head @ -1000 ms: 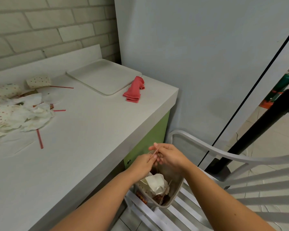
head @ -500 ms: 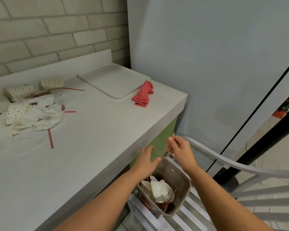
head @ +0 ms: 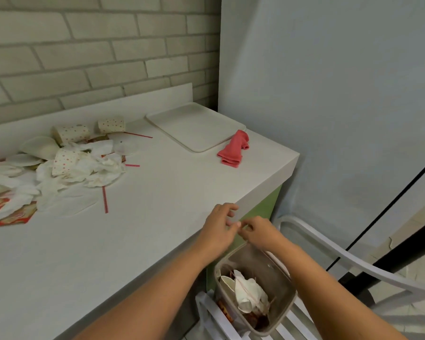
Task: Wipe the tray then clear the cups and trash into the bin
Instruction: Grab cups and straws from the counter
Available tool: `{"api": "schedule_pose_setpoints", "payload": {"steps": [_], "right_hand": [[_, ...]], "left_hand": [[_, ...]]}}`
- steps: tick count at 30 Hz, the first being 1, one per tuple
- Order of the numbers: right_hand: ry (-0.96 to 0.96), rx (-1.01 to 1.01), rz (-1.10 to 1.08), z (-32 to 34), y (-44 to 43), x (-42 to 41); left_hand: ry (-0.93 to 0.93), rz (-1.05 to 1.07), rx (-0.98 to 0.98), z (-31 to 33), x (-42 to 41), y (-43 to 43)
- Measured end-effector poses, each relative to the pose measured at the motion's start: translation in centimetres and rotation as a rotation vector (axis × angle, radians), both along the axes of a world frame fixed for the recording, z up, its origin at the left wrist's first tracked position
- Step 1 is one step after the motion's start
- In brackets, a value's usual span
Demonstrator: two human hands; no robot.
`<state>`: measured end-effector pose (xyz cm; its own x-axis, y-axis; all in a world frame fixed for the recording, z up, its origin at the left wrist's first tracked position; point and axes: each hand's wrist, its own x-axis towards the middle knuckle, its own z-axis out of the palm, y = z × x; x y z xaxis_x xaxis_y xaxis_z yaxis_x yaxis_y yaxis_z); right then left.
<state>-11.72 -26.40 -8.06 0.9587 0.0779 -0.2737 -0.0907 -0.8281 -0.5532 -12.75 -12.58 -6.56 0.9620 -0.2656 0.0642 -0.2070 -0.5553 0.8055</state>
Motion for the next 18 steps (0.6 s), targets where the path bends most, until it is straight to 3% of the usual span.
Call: {"api": "schedule_pose_setpoints", "payload": {"steps": [7,18], "right_hand": [[-0.221,0.102,0.171,6.9,6.7,2.0],[-0.191,0.081,0.516,9.1,24.3,1.1]], "left_hand": [[-0.214,0.190,-0.036,3.4,0.6,5.8],[-0.189,0.562,0.060,5.4,-2.5,23.5]]}}
